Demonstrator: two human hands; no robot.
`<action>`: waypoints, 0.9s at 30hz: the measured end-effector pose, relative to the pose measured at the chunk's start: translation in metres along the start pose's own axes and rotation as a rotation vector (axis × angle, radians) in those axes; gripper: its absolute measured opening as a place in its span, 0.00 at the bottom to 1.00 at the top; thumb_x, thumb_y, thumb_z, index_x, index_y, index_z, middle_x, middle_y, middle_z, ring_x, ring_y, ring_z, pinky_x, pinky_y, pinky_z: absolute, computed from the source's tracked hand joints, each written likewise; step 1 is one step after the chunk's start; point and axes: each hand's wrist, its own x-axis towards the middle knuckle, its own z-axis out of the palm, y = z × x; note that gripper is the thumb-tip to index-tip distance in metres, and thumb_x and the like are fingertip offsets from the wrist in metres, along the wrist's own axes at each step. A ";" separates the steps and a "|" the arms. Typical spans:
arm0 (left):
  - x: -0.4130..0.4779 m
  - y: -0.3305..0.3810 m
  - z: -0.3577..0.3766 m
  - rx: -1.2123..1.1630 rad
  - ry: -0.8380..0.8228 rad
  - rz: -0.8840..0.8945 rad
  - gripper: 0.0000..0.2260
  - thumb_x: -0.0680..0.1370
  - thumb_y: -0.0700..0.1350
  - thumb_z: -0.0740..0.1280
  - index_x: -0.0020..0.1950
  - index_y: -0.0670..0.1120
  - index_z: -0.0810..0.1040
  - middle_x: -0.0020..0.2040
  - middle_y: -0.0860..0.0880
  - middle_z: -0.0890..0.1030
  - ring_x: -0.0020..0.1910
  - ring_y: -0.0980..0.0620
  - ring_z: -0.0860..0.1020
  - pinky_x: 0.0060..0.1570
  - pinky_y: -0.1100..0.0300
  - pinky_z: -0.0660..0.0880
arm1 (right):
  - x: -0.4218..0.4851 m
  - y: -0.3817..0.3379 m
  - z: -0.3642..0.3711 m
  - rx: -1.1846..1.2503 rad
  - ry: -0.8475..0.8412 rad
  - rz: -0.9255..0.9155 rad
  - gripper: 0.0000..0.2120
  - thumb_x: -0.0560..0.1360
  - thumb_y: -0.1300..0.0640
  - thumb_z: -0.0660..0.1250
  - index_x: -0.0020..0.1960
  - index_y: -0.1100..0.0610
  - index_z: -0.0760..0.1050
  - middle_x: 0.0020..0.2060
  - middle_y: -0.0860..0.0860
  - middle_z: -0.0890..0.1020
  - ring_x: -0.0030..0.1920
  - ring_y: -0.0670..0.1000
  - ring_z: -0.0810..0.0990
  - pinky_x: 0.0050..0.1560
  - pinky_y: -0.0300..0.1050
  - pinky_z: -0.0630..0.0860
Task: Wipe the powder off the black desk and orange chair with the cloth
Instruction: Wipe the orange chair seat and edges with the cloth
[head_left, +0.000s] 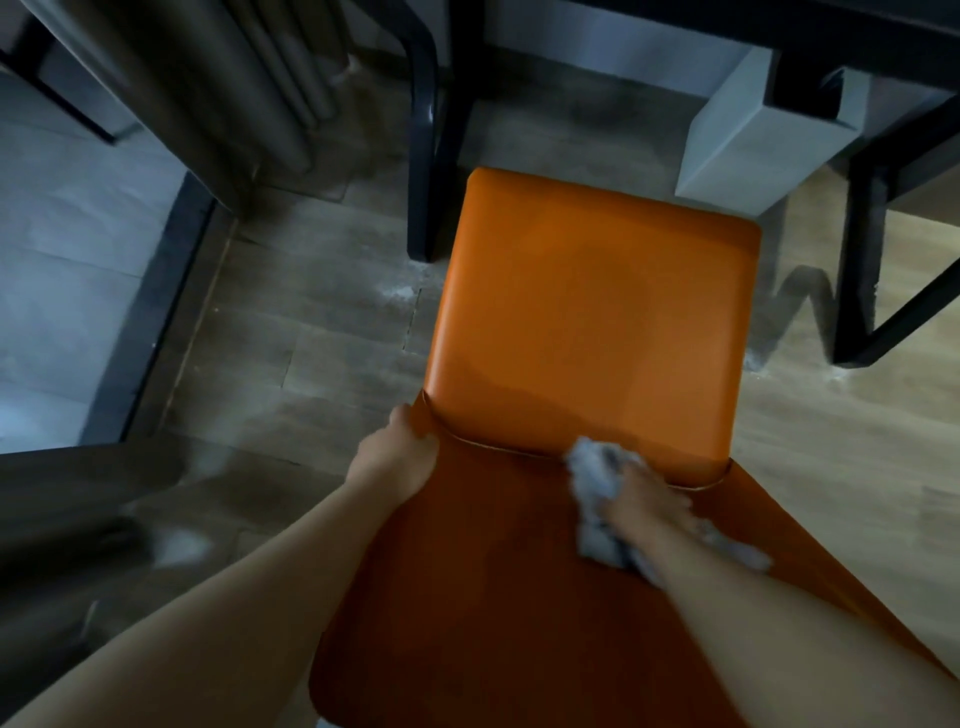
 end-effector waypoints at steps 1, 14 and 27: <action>0.000 -0.001 0.003 0.101 0.005 0.039 0.25 0.75 0.48 0.56 0.73 0.52 0.57 0.59 0.44 0.74 0.57 0.42 0.75 0.56 0.49 0.74 | 0.001 0.014 -0.010 -0.121 0.045 0.104 0.25 0.75 0.47 0.65 0.70 0.46 0.62 0.68 0.53 0.69 0.64 0.60 0.70 0.59 0.53 0.71; -0.009 0.019 0.037 0.637 -0.038 0.274 0.23 0.79 0.48 0.53 0.75 0.53 0.59 0.76 0.49 0.59 0.76 0.47 0.53 0.72 0.43 0.50 | 0.027 0.045 -0.025 -0.109 -0.029 -0.112 0.24 0.76 0.51 0.64 0.70 0.52 0.65 0.67 0.57 0.71 0.65 0.60 0.70 0.64 0.53 0.68; 0.011 0.030 0.069 0.663 -0.058 0.168 0.15 0.79 0.48 0.54 0.64 0.52 0.70 0.65 0.48 0.74 0.65 0.48 0.71 0.64 0.52 0.63 | 0.018 -0.038 0.037 0.057 -0.127 -0.466 0.22 0.71 0.47 0.62 0.65 0.44 0.67 0.62 0.51 0.75 0.62 0.60 0.73 0.54 0.52 0.70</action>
